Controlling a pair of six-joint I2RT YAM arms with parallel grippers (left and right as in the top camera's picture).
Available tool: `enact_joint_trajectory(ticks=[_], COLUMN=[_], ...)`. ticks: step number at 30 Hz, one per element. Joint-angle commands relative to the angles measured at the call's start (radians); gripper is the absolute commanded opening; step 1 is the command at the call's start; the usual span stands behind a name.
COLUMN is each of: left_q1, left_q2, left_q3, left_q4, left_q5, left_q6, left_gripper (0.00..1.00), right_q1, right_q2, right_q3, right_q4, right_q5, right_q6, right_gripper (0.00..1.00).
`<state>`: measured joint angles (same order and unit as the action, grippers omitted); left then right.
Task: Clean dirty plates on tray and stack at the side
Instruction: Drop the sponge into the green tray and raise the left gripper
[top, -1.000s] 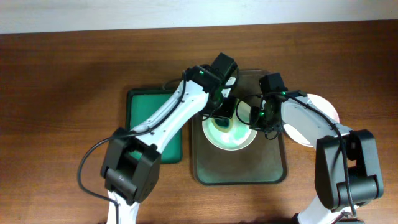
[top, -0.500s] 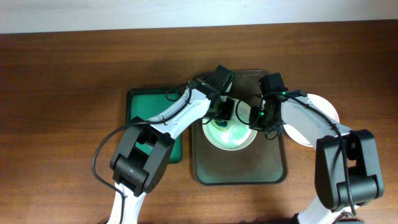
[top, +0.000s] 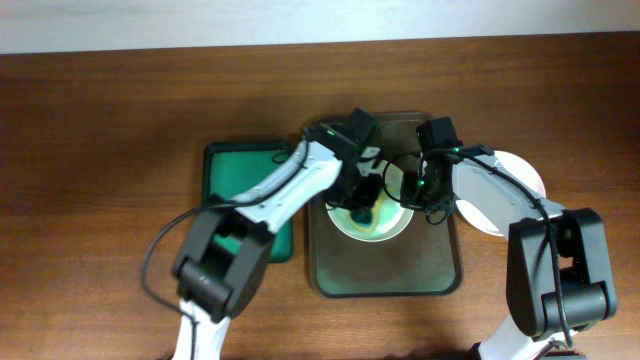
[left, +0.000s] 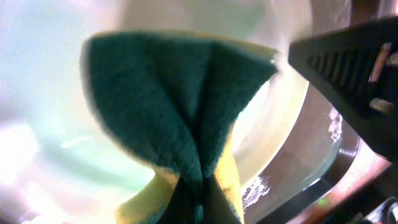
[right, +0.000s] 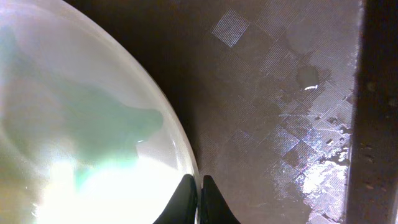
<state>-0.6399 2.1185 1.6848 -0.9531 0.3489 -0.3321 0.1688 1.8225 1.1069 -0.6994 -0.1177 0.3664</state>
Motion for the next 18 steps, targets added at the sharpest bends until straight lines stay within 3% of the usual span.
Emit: enact_joint_trajectory(ticks=[1,7,14,18], left_q1=[0.103,0.342,0.417,0.416], left_q2=[-0.196,-0.269,-0.269,-0.269], left_q3=[0.036,0.004,-0.356,-0.434], left_q4=[-0.064,-0.313,0.020,0.082], left_q5=[-0.186,-0.445,-0.451,-0.450], left_q6=[0.019,0.019,0.043,0.095], left_gripper=[0.00,0.00,0.00,0.00], right_q1=[0.000,0.000,0.000,0.000], right_q2=[-0.014,-0.014,-0.014,-0.014], right_q3=[-0.003,-0.003,-0.003,-0.003], right_q4=[0.004,0.003,0.000,0.000], right_q5=[0.006,0.006,0.006,0.006], right_q6=[0.008,0.008,0.008,0.008], right_gripper=[0.04,0.05,0.05,0.05])
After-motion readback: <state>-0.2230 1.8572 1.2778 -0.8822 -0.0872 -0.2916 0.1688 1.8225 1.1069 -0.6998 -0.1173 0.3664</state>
